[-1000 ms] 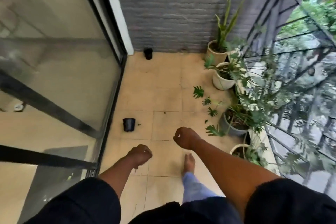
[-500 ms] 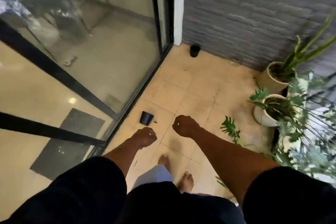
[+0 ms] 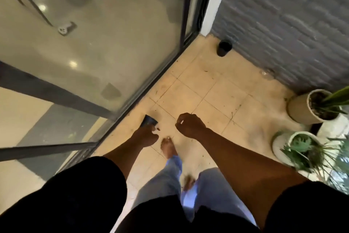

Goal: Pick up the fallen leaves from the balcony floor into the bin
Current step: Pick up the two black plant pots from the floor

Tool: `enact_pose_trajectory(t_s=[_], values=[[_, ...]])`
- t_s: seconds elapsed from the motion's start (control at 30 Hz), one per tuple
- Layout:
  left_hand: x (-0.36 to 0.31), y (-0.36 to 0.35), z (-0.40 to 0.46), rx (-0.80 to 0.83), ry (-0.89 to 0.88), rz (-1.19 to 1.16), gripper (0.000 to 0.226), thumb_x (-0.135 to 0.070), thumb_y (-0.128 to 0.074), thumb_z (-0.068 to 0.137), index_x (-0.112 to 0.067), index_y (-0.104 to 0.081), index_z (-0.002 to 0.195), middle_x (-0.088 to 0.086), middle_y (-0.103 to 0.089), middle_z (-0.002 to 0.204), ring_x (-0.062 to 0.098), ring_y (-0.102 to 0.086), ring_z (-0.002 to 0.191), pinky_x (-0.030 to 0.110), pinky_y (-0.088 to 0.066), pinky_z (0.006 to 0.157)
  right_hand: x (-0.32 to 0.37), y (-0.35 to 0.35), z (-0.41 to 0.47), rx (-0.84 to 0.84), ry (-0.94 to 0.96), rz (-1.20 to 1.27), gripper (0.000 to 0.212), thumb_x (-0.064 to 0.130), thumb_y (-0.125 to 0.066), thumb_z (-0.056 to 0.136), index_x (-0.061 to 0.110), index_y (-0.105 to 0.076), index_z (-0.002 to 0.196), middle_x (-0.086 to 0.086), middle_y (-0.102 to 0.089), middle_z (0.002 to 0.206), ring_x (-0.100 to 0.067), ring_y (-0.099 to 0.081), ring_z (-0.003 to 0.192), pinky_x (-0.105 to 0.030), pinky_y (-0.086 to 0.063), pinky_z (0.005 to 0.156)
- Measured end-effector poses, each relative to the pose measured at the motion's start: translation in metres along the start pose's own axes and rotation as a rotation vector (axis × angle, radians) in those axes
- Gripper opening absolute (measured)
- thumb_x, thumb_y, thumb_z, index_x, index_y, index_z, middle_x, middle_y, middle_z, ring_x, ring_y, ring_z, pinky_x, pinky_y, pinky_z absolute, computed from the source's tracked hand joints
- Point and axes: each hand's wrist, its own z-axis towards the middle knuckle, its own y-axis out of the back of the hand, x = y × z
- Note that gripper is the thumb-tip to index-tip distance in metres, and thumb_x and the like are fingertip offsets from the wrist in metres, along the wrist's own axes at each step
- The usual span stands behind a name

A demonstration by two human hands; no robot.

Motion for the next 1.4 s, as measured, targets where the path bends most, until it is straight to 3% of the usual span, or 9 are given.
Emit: enact_pose_trajectory(t_s=[0.33,0.53,0.6,0.67,0.77,0.93,1.13,1.27,1.4], values=[[0.06,-0.052,0.192,0.004,0.253,-0.408,0.047,-0.035,-0.064,0.097,-0.021,-0.053,0.14,0.007,-0.059,0.141,0.026,-0.057,0.126,0.032,-0.046,0.103,-0.028,-0.097,0.225,0.246,-0.039,0.123,0.028,0.028,-0.058,0.094,0.017,-0.069,0.117,-0.005,-0.071,0.12,-0.025,-0.064,0.114,-0.029,-0.049,0.094],[0.115,-0.129,0.319,-0.165,0.379,-0.627,0.049,-0.04,-0.059,0.1,-0.02,-0.051,0.144,0.005,-0.055,0.147,0.026,-0.051,0.134,0.036,-0.04,0.107,-0.049,-0.218,0.375,0.27,-0.084,0.273,0.036,0.021,-0.057,0.097,0.015,-0.064,0.132,-0.007,-0.065,0.134,-0.026,-0.061,0.122,-0.023,-0.043,0.091],[0.13,-0.152,0.351,-0.215,0.437,-0.666,0.051,-0.039,-0.059,0.101,-0.018,-0.048,0.147,0.007,-0.051,0.15,0.028,-0.05,0.135,0.036,-0.04,0.105,-0.053,-0.257,0.417,0.33,-0.124,0.309,0.045,0.021,-0.057,0.098,0.016,-0.054,0.142,-0.009,-0.061,0.137,-0.029,-0.06,0.121,-0.033,-0.051,0.098],[0.142,-0.17,0.374,-0.288,0.488,-0.691,0.054,-0.039,-0.059,0.101,-0.016,-0.046,0.147,0.01,-0.051,0.149,0.031,-0.05,0.133,0.035,-0.042,0.099,-0.055,-0.284,0.446,0.417,-0.182,0.342,0.051,0.023,-0.058,0.098,0.019,-0.046,0.148,-0.01,-0.06,0.131,-0.028,-0.063,0.109,-0.041,-0.057,0.091],[0.157,-0.199,0.399,-0.344,0.567,-0.743,0.061,-0.042,-0.06,0.099,-0.018,-0.04,0.152,0.011,-0.045,0.154,0.031,-0.046,0.138,0.043,-0.042,0.109,-0.06,-0.319,0.479,0.471,-0.262,0.391,0.047,0.028,-0.059,0.099,0.018,-0.048,0.144,-0.01,-0.063,0.114,-0.02,-0.062,0.089,-0.039,-0.059,0.086],[0.156,-0.22,0.408,-0.337,0.616,-0.788,0.06,-0.043,-0.056,0.101,-0.02,-0.038,0.153,0.008,-0.042,0.156,0.028,-0.042,0.142,0.035,-0.036,0.103,-0.071,-0.35,0.502,0.497,-0.398,0.414,0.05,0.023,-0.077,0.087,0.01,-0.058,0.132,-0.012,-0.066,0.106,-0.026,-0.067,0.092,-0.039,-0.061,0.083],[0.129,-0.202,0.41,-0.344,0.666,-0.92,0.065,-0.051,-0.054,0.1,-0.021,-0.035,0.155,0.007,-0.036,0.16,0.031,-0.042,0.142,0.048,-0.043,0.111,-0.087,-0.313,0.486,0.375,-0.18,0.328,0.043,0.035,-0.076,0.089,0.009,-0.068,0.123,-0.009,-0.074,0.103,-0.022,-0.07,0.09,-0.036,-0.061,0.084],[0.085,-0.159,0.409,-0.306,0.721,-1.093,0.075,-0.068,-0.051,0.094,-0.026,-0.034,0.154,0.008,-0.038,0.158,0.033,-0.042,0.14,0.055,-0.044,0.109,-0.101,-0.237,0.469,0.27,-0.022,0.249,0.032,0.035,-0.074,0.09,0.016,-0.075,0.116,-0.006,-0.075,0.112,-0.025,-0.069,0.105,-0.027,-0.052,0.085],[0.018,-0.104,0.398,-0.226,0.545,-1.238,0.094,-0.079,-0.049,0.082,-0.032,-0.024,0.159,0.0,-0.034,0.162,0.029,-0.036,0.145,0.057,-0.04,0.109,-0.121,-0.152,0.438,0.08,0.09,0.241,0.02,0.029,-0.073,0.089,0.02,-0.078,0.106,-0.003,-0.075,0.11,-0.024,-0.069,0.101,-0.025,-0.046,0.077]])
